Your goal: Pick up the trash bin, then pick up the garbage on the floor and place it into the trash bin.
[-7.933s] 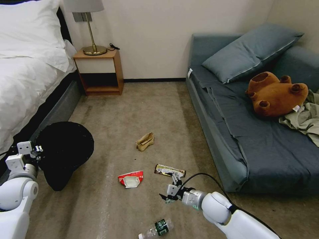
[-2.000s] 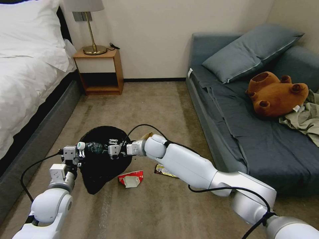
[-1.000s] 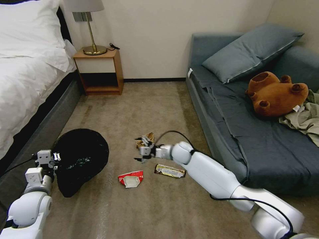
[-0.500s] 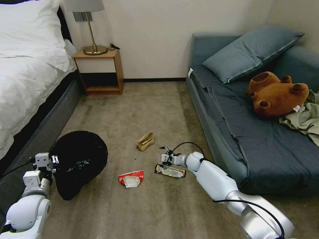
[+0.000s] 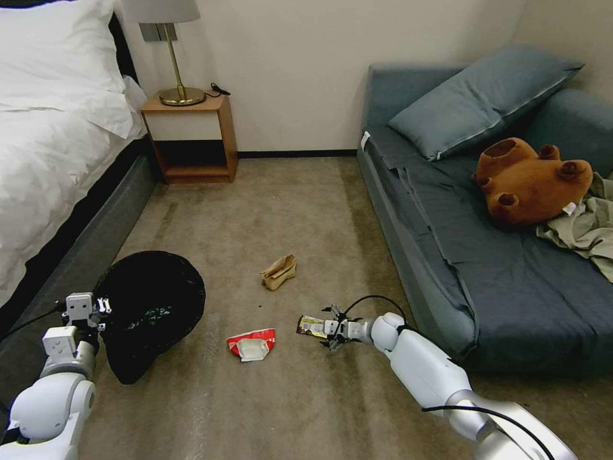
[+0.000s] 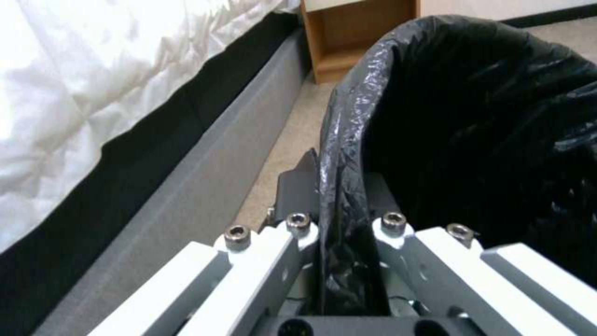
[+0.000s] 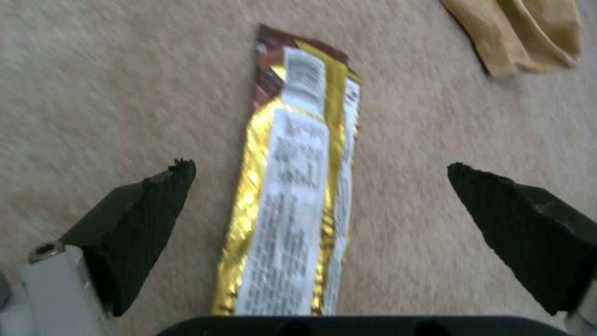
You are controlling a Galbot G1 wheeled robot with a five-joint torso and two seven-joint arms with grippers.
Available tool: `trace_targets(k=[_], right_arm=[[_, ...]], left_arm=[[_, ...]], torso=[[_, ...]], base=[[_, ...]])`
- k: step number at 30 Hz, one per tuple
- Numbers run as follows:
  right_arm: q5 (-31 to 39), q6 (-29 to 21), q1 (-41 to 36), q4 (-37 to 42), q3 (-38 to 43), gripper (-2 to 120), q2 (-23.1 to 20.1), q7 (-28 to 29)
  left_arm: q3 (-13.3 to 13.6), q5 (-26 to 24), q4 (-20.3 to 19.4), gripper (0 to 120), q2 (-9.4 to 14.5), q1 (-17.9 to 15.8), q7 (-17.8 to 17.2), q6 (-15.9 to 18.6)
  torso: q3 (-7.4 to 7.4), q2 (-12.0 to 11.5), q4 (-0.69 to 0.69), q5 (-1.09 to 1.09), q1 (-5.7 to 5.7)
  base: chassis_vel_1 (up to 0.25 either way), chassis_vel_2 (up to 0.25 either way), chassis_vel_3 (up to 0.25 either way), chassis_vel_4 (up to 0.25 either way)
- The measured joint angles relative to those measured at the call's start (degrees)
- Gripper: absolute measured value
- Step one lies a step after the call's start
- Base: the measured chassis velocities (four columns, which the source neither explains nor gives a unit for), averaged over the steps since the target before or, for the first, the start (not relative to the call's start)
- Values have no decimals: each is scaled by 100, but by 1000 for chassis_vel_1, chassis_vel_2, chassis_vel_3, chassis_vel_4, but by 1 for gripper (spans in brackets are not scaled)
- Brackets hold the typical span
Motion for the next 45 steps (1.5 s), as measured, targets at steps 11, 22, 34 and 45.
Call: trace_targets(k=[11, 22, 34, 45], right_arm=[[-136, 81, -123, -263, 642, 100, -149, 256], [-215, 164, -21, -495, 604, 100, 15, 252], [-335, 277, 176, -1049, 637, 83, 133, 403], [-347, 330, 232, -1223, 637, 45, 191, 303]], left_arm=[[380, 18, 202, 4, 49, -374, -20, 8], [363, 45, 243, 4, 13, -371, -21, 5], [374, 18, 279, 4, 51, -447, -25, 5], [477, 36, 320, 4, 36, -573, -37, 17]], torso=[[0, 0, -2, 0, 0], [0, 0, -2, -1, 0], [-1, 0, -3, -3, 0], [-1, 0, -3, -1, 0]], base=[[0, 0, 0, 0], [0, 0, 0, 0], [0, 0, 0, 0], [0, 0, 0, 0]])
